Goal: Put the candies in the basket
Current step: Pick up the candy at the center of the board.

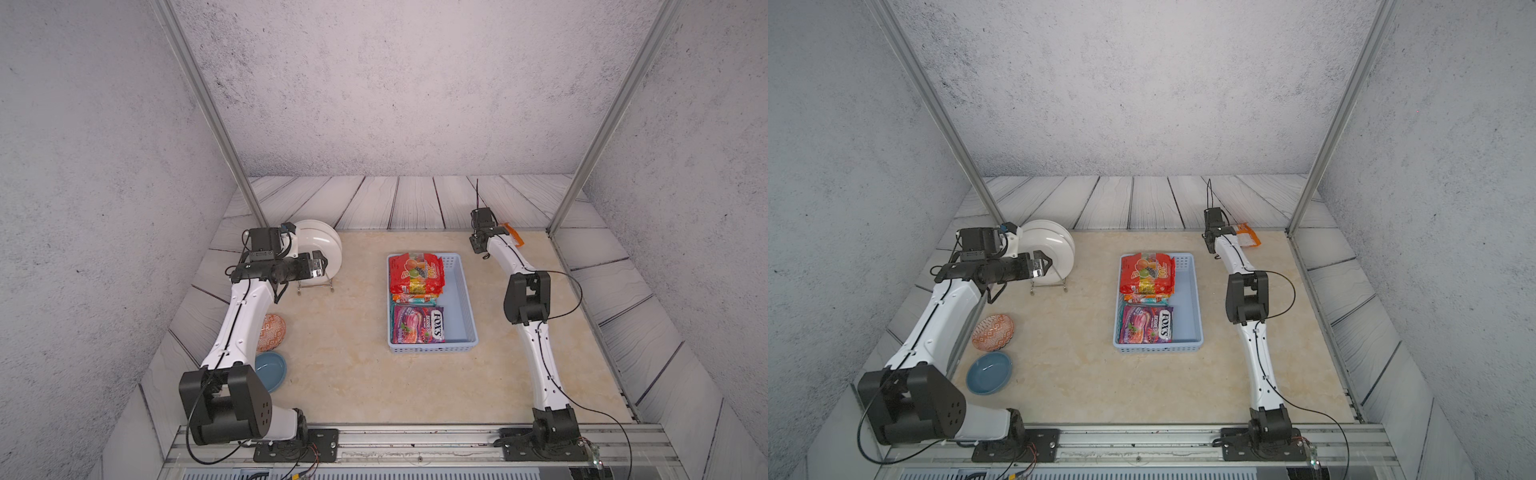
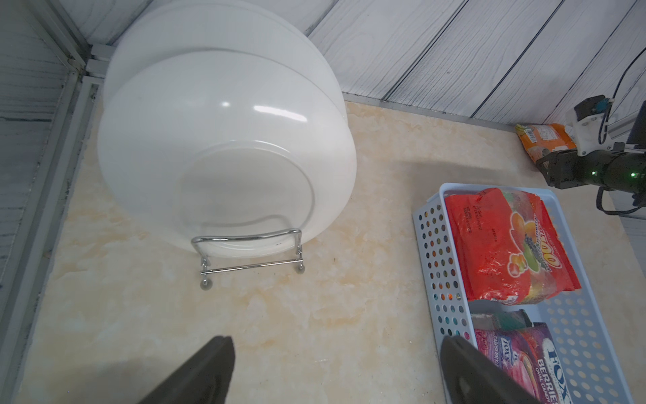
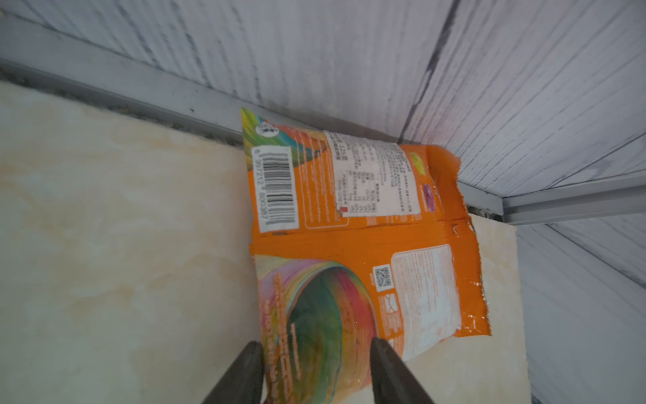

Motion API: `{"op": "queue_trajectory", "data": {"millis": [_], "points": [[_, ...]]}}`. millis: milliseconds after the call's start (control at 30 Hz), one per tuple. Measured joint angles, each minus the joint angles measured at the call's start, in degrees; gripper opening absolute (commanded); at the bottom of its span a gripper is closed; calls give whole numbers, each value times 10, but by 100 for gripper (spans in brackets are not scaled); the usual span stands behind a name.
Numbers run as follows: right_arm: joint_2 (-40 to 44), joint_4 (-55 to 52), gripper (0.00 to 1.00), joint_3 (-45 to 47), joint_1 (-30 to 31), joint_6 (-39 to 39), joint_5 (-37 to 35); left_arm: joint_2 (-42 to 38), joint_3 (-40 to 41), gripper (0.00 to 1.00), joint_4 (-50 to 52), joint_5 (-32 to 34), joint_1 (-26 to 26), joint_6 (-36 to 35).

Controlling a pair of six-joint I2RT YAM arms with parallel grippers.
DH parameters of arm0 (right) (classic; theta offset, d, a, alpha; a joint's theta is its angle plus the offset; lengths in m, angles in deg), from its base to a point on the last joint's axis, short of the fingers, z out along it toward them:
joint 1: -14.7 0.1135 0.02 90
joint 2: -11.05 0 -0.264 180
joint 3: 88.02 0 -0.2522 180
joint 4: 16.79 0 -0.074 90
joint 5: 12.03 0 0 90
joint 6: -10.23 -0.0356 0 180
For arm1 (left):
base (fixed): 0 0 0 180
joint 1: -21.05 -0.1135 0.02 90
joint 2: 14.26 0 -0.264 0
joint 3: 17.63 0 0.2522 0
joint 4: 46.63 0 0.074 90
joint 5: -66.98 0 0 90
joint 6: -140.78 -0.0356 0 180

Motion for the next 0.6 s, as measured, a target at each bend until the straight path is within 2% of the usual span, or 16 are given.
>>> {"op": "queue_trajectory", "data": {"millis": [133, 200, 267, 433, 600], "points": [[0, -5, 49, 0, -1, 4, 15, 0, 0, 98, 0, 0, -4, 0], [0, -8, 43, 0, -2, 9, 19, 0, 0, 98, -1, -1, -6, 1], [0, -12, 35, 0, -3, 10, 26, 0, 0, 98, -2, -2, -9, 2], [0, -17, 0, 0, -8, 16, 36, 0, 0, 98, -3, -2, -14, 4], [0, -16, 0, 3, -11, 9, 44, 0, 0, 98, -3, -2, -15, 4]]}}
